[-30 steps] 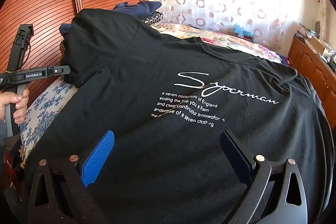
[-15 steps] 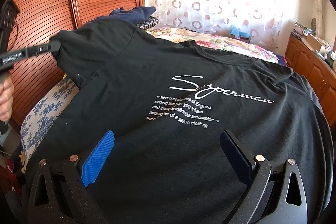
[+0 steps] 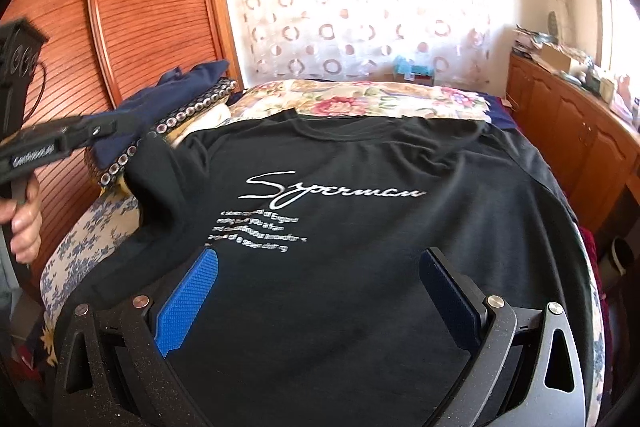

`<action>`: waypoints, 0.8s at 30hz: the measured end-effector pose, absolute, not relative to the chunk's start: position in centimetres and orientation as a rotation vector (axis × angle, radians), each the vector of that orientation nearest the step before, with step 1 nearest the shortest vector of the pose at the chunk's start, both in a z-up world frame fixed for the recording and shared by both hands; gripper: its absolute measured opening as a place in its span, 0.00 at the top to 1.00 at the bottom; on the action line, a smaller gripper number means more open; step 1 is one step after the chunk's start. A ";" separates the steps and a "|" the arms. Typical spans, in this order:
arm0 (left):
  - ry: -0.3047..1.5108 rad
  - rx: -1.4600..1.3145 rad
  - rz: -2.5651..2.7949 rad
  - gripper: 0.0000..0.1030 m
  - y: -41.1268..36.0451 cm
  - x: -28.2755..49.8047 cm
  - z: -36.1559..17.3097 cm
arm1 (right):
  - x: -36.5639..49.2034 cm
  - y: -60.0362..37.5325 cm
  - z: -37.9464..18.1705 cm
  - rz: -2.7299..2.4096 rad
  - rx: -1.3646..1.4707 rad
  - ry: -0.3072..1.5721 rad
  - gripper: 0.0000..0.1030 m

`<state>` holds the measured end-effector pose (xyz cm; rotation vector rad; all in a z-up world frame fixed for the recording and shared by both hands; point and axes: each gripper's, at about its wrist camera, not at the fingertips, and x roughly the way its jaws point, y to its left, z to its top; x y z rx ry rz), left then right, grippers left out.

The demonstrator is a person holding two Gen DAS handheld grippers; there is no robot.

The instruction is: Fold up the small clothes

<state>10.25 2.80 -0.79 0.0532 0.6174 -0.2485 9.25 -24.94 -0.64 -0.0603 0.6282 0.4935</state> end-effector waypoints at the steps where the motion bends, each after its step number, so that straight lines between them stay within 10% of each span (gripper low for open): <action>1: 0.610 0.050 -0.241 0.55 3.0 9.9 -0.7 | 9.2 -25.0 -0.6 0.492 -0.056 0.629 0.02; 5: 0.579 -0.002 -0.221 0.23 4.8 8.2 -0.1 | 9.4 -24.5 -0.3 0.506 -0.046 0.629 0.02; 24: 0.563 -0.058 -0.004 0.21 10.4 1.4 -3.0 | 12.4 -14.5 0.8 0.820 -0.244 0.632 0.19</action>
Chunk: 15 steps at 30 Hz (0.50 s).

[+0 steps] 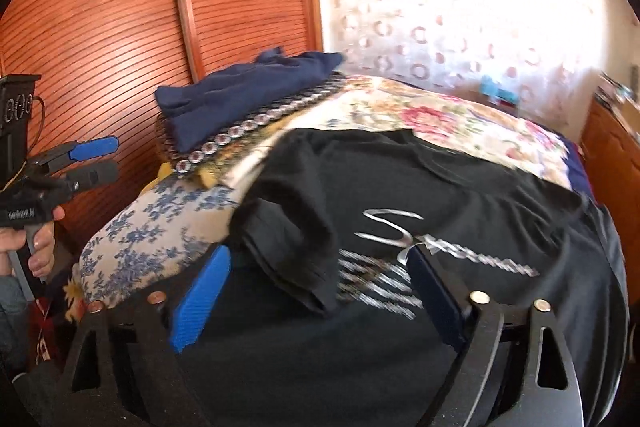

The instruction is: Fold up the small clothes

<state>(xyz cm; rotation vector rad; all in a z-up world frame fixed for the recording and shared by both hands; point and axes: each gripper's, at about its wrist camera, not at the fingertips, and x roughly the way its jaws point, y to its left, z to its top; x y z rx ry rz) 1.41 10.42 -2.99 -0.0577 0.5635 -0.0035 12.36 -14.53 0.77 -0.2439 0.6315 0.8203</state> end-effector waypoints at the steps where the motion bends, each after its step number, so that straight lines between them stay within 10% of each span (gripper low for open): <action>1: 0.561 -0.065 -0.006 0.21 10.8 1.1 -3.1 | 12.6 -13.6 0.6 0.844 -0.256 0.634 0.23; 15: 0.589 -0.109 0.019 0.21 13.7 0.5 -4.8 | 16.4 -4.0 -4.5 1.008 -0.442 0.727 0.41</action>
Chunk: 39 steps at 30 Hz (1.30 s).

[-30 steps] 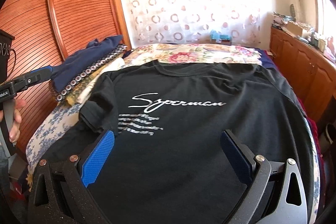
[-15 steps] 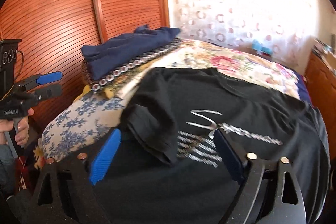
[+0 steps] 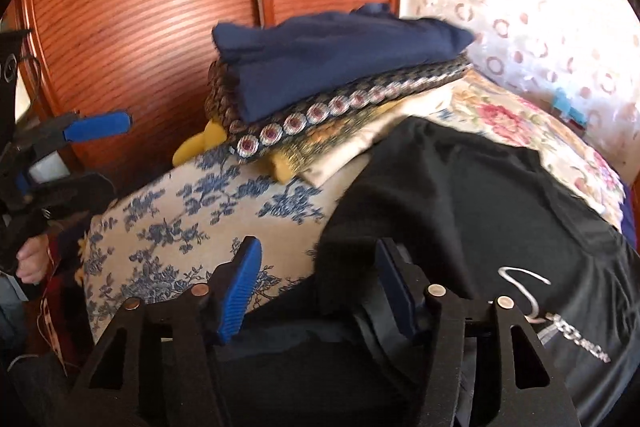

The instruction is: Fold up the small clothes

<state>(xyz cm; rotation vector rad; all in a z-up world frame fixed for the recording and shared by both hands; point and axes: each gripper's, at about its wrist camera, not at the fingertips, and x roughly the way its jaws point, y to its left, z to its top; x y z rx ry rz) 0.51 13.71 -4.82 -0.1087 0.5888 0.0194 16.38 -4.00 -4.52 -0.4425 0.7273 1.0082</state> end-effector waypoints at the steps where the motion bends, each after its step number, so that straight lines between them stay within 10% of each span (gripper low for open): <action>1: 0.590 -0.113 0.020 0.21 13.9 0.5 -4.9 | 16.7 -3.7 -5.1 1.004 -0.467 0.731 0.41; 7: 0.603 -0.127 0.013 0.21 14.2 1.2 -5.7 | 18.4 -0.8 -7.5 0.965 -0.597 0.735 0.53; 14: 0.626 -0.114 -0.012 0.21 13.3 2.5 -6.1 | 20.7 -1.4 -7.0 0.993 -0.531 0.742 0.95; 36: 0.733 -0.069 -0.088 0.21 9.1 11.3 -7.6 | 34.5 -8.4 -7.4 0.615 -0.299 0.725 0.96; 39: 0.739 -0.055 -0.110 0.21 8.3 12.5 -7.6 | 34.7 -8.0 -7.3 0.629 -0.280 0.716 0.81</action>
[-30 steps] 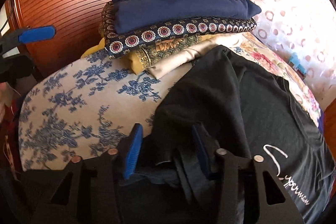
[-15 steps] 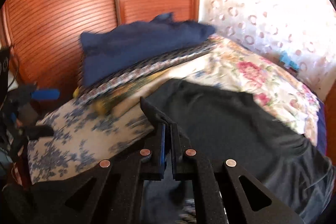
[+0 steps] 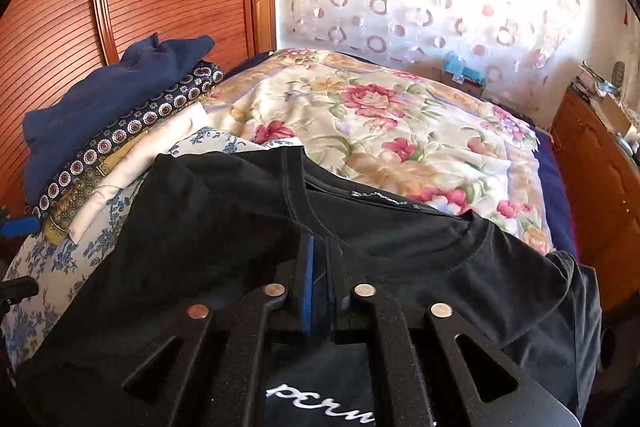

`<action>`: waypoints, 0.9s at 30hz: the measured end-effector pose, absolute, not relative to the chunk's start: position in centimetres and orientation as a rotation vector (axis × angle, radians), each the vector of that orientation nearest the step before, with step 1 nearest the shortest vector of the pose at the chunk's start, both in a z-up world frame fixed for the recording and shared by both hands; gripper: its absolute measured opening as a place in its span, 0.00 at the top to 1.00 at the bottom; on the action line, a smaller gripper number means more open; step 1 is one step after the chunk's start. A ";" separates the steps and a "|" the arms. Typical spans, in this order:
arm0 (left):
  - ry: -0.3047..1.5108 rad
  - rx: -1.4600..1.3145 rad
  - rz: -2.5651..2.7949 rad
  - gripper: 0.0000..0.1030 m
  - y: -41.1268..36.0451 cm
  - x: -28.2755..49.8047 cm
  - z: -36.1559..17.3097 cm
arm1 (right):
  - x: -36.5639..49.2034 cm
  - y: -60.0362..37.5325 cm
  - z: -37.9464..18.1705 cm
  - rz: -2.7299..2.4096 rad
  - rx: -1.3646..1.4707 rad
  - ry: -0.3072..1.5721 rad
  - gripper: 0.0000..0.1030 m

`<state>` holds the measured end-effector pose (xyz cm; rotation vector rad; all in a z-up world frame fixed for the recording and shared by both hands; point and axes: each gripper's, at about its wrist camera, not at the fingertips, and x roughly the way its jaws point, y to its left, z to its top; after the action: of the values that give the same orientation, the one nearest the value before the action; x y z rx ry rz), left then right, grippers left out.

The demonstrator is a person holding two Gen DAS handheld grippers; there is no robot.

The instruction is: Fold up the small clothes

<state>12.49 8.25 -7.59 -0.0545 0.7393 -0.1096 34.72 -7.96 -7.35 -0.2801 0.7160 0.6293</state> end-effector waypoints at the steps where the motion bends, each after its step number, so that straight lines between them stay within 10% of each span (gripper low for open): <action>1: 0.740 -0.050 -0.114 0.21 7.9 12.8 -7.6 | 34.5 -8.1 -7.4 0.637 -0.268 0.711 0.70; 16: 0.764 0.053 -0.292 0.21 -0.3 21.0 -6.9 | 29.7 -22.2 -3.2 0.458 -0.117 0.636 0.40; 27: 0.867 0.149 -0.397 0.21 -6.6 23.3 -9.4 | 26.9 -31.9 -6.7 0.224 -0.034 0.711 0.40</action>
<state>23.34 -6.63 -9.39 0.1491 0.8671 -0.3965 26.92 -31.93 -6.65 -0.0342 0.7109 0.2236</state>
